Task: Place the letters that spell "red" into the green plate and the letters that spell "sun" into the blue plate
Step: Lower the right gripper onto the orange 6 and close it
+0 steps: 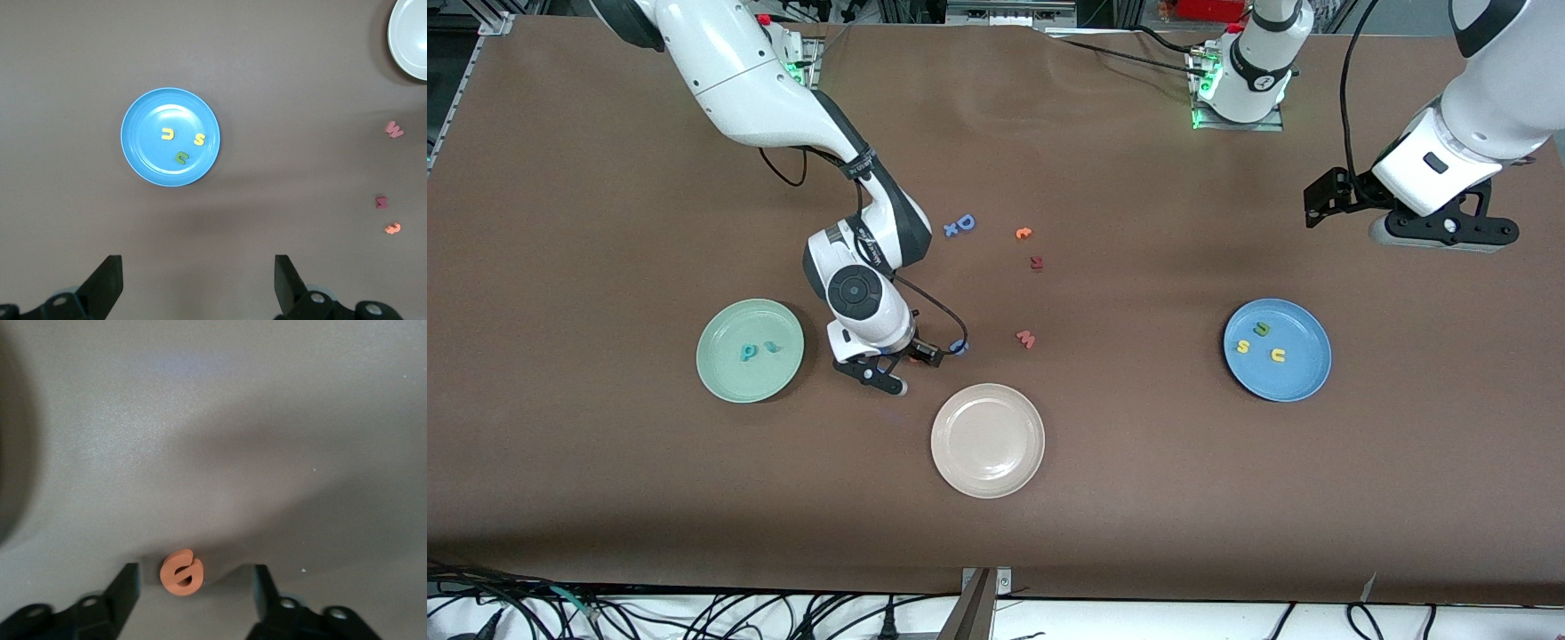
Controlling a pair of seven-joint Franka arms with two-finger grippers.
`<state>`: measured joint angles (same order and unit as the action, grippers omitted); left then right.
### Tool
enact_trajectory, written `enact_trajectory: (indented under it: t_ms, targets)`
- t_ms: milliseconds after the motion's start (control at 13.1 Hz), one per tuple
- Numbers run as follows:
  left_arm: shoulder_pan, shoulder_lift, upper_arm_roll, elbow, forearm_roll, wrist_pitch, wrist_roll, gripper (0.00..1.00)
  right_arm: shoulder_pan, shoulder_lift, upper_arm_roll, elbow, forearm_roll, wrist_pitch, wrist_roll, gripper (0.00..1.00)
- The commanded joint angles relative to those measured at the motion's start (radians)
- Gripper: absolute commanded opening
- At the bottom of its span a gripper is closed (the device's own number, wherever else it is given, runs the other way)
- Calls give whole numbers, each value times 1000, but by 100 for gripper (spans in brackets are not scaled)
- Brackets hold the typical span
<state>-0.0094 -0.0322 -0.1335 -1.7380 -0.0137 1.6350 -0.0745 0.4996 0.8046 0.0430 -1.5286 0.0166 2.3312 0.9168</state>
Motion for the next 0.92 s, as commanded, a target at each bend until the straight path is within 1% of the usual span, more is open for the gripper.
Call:
enact_trajectory:
  t_ms: [0, 153, 229, 382, 534, 840]
  targets:
    - [-11, -9, 9, -6, -14, -14, 21, 100, 7, 21, -5, 36, 11, -12, -3, 62]
    - [-12, -6, 8, 8, -14, -14, 15, 100, 7, 21, -5, 36, 11, -12, -4, 53]
    - [-14, 1, 8, 12, -14, -14, 13, 100, 8, 21, -5, 36, 11, -10, -4, 50]
    - [-14, 3, 8, 12, -14, -14, 13, 100, 8, 27, -5, 36, 10, -10, -4, 47]
    - [-14, 3, 8, 12, -14, -14, 15, 100, 8, 28, -5, 36, 10, -10, -6, 46]
    - [-14, 5, 8, 12, -14, -14, 15, 100, 7, 31, -5, 36, 10, -10, -7, 38]
